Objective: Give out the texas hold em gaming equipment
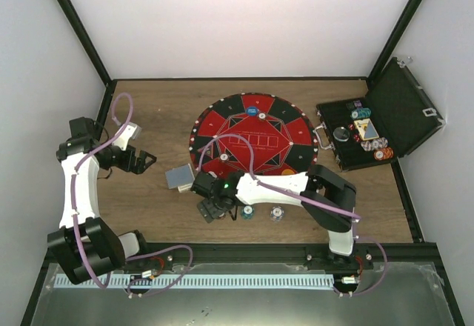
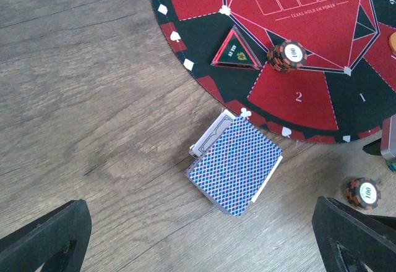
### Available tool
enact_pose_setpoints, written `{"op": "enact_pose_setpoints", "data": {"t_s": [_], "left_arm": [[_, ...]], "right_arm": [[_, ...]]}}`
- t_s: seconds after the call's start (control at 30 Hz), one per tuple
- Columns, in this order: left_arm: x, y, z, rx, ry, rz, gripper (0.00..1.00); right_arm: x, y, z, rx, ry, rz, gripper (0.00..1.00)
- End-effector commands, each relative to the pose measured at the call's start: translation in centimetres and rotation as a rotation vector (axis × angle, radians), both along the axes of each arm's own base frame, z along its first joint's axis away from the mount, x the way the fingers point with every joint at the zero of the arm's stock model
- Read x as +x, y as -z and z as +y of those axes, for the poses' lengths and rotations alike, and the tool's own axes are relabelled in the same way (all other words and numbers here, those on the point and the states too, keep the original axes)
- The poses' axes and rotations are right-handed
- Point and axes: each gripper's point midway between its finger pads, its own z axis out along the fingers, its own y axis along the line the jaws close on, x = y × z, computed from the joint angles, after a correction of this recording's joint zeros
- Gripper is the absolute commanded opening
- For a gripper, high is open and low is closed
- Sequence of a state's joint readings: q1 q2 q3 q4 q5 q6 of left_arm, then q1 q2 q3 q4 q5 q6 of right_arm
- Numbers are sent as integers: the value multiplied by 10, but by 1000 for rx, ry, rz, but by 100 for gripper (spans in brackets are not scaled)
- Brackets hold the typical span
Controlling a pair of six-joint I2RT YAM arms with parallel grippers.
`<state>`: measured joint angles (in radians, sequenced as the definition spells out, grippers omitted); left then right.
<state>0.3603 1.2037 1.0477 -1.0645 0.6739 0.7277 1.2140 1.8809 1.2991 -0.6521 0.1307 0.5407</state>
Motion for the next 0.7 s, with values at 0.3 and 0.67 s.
{"op": "enact_pose_setpoints", "data": {"t_s": [0.3,0.67], "left_arm": [[5,-7,5,34,-8,-56,100],[7,-10,7,38,-15,-60,100]], "right_arm": [[-26,28,-8,-13,0,88,81],[-32,37,-5,-77,-10,63,59]]}}
